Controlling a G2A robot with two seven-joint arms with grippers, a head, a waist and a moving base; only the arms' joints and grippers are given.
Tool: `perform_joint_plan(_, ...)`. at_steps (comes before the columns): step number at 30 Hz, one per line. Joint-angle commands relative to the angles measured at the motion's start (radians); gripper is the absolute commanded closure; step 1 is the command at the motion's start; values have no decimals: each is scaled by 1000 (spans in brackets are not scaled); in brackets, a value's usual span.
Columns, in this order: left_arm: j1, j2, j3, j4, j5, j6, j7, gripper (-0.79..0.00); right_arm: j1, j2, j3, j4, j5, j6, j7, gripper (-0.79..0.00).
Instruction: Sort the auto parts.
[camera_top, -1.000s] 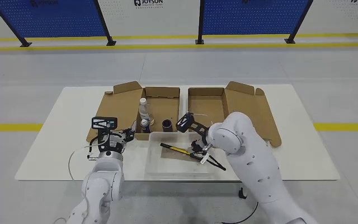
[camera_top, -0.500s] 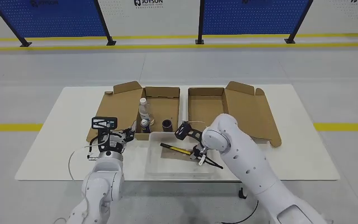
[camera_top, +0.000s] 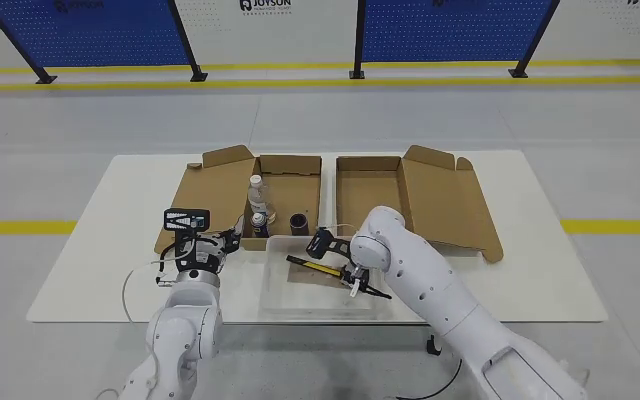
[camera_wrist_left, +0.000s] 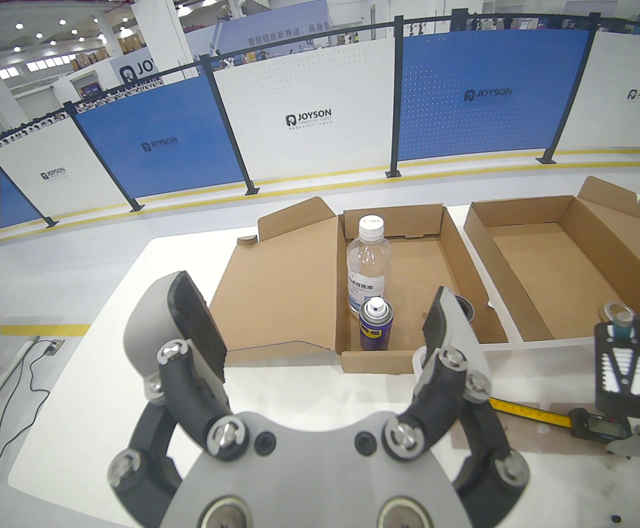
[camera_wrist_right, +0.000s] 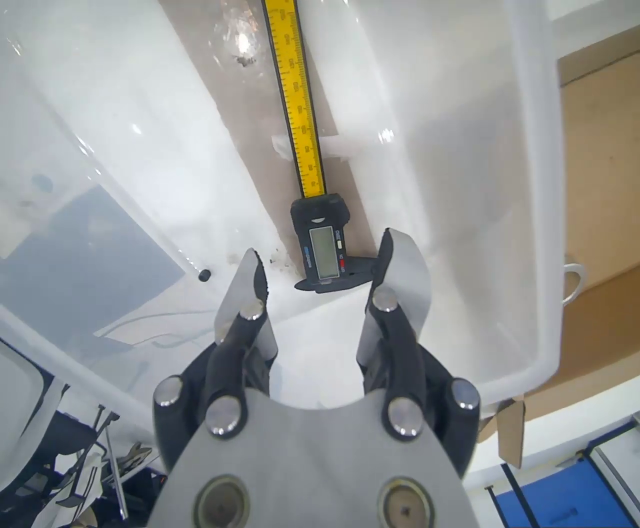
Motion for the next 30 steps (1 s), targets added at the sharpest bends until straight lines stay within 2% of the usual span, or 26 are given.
perform_joint_plan(1,0,0,0,0,0,0,0,-785,6,-4,-12,22,1,-2,-9,-406)
perform_joint_plan(7,0,0,0,0,0,0,0,-785,26,-20,-58,72,-22,-8,-18,-406)
perform_joint_plan(30,0,0,0,0,0,0,0,-785,89,-74,-126,233,15,-7,-80,-366)
